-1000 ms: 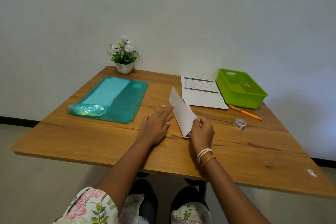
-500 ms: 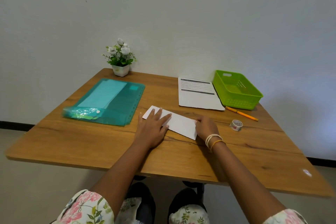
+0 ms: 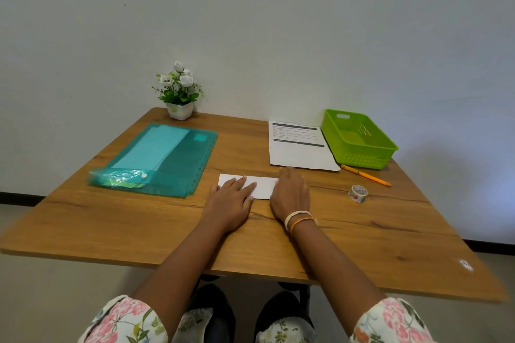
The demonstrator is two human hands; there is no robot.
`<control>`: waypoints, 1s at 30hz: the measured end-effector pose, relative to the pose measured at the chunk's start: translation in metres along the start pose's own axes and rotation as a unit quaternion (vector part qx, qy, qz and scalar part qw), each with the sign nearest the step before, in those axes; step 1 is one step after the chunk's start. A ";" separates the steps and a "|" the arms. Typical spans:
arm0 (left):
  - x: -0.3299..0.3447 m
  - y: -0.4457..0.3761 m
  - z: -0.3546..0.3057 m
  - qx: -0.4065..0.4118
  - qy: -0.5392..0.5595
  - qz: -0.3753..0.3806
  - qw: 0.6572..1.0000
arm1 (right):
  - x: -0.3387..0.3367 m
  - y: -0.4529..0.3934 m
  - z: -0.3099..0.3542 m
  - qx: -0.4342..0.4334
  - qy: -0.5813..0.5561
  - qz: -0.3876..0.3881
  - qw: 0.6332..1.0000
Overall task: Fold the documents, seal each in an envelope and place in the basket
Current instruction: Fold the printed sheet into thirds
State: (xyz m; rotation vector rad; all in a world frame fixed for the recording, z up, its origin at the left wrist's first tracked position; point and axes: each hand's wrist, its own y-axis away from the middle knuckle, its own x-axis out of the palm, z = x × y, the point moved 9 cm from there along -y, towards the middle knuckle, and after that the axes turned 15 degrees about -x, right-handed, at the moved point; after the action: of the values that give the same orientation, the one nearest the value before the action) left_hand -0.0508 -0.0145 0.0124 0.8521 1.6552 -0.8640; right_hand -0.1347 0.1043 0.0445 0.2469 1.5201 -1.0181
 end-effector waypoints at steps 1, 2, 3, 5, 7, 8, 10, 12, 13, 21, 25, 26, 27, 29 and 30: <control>-0.002 0.001 -0.001 0.001 -0.002 -0.009 1.000 | 0.006 0.001 0.014 -0.033 -0.027 0.013 0.999; -0.003 0.001 -0.002 0.002 -0.002 -0.016 1.000 | 0.012 0.002 0.025 -0.053 -0.057 0.034 0.996; -0.005 0.002 -0.003 0.001 0.001 -0.021 1.000 | 0.020 0.005 0.033 -0.064 -0.085 0.061 0.992; -0.007 0.002 -0.002 -0.004 0.013 -0.030 0.999 | 0.031 0.010 0.041 -0.081 -0.102 0.102 0.986; -0.008 0.001 -0.003 0.001 0.024 -0.027 0.999 | 0.034 0.010 0.044 -0.095 -0.090 0.113 0.985; -0.006 0.000 -0.003 0.007 0.030 -0.015 0.999 | 0.033 0.010 0.044 -0.095 -0.089 0.115 0.985; 0.001 0.000 -0.003 0.014 0.038 0.020 0.999 | 0.033 0.012 0.047 -0.097 -0.087 0.116 0.985; 0.008 -0.001 0.001 0.017 0.032 0.041 0.998 | 0.030 0.013 0.050 -0.095 -0.071 0.106 0.987; 0.011 -0.001 0.003 0.016 0.028 0.044 0.999 | 0.028 0.013 0.051 -0.095 -0.061 0.096 0.989; 0.008 -0.010 0.001 -0.016 0.011 0.034 0.999 | 0.044 0.009 0.039 -0.108 -0.061 0.180 0.976; 0.009 -0.011 0.006 -0.041 0.000 0.047 0.998 | 0.042 0.012 0.009 -0.068 -0.052 0.206 0.975; 0.009 -0.010 0.008 -0.049 -0.002 0.046 0.998 | 0.040 0.014 -0.003 -0.053 -0.045 0.210 0.975; 0.008 -0.010 0.010 -0.059 -0.003 0.043 0.997 | 0.038 0.016 -0.015 -0.039 -0.037 0.212 0.976; 0.008 -0.008 0.013 -0.079 -0.005 0.034 0.996 | 0.034 0.021 -0.034 -0.018 -0.029 0.217 0.976; 0.007 -0.008 0.014 -0.087 -0.007 0.029 0.996 | 0.033 0.023 -0.040 -0.013 -0.025 0.219 0.975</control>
State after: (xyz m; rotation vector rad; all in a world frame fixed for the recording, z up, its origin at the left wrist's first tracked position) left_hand -0.0530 -0.0294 0.0036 0.7682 1.6587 -0.6731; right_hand -0.1554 0.1329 0.0008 0.5090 1.3523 -0.6484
